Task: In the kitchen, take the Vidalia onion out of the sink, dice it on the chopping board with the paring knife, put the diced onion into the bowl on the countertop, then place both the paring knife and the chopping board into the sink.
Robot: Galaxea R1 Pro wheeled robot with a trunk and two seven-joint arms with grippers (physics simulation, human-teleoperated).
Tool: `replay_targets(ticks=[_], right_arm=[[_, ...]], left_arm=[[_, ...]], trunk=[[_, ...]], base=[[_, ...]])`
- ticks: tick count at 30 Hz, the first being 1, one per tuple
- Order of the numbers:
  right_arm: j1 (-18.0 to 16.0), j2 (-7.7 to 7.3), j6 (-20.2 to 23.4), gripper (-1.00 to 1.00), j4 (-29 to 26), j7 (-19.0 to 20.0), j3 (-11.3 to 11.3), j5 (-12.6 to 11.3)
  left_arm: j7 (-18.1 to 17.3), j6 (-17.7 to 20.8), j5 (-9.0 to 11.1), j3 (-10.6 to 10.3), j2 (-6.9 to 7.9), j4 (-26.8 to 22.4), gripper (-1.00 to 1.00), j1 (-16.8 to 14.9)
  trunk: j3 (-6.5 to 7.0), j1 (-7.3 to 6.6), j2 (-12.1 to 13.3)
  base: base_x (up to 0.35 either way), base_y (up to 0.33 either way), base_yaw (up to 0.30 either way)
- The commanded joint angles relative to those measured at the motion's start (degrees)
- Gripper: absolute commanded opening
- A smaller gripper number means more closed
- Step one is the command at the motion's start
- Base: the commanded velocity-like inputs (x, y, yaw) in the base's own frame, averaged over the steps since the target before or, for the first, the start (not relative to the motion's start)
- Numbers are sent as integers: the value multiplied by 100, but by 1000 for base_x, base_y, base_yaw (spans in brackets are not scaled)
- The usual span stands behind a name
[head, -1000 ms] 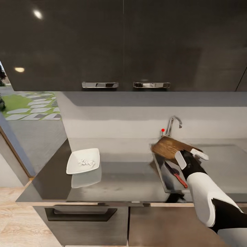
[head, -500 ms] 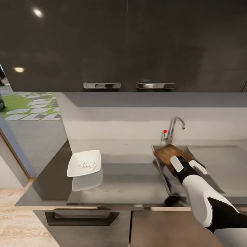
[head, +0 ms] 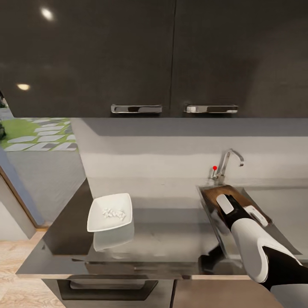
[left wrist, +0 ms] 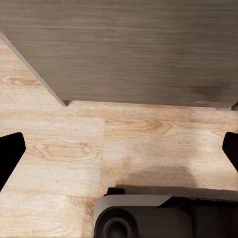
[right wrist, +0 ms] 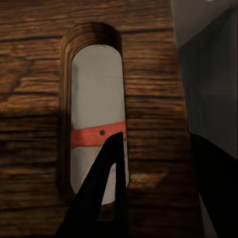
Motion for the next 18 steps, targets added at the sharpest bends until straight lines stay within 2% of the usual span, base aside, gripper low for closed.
replay_targets(ticks=[1, 10, 18], right_arm=[[-4, -1, -86, -100, -6, -125, 5, -60], [21, -68, -289, -100, -6, -284, 5, -79], [22, -74, -305, -100, 26, -290, 5, -79]], left_arm=[[37, -12, 61, -45, 7, -6, 100, -2], [37, -8, 64, -45, 7, 1, 100, -2], [37, -12, 57, -45, 7, -4, 100, -3]], trunk=[[-9, 3, -9], [-14, 3, -9], [-80, 3, -9]], base=[[7, 4, 0], [1, 1, 0], [26, 0, 0]])
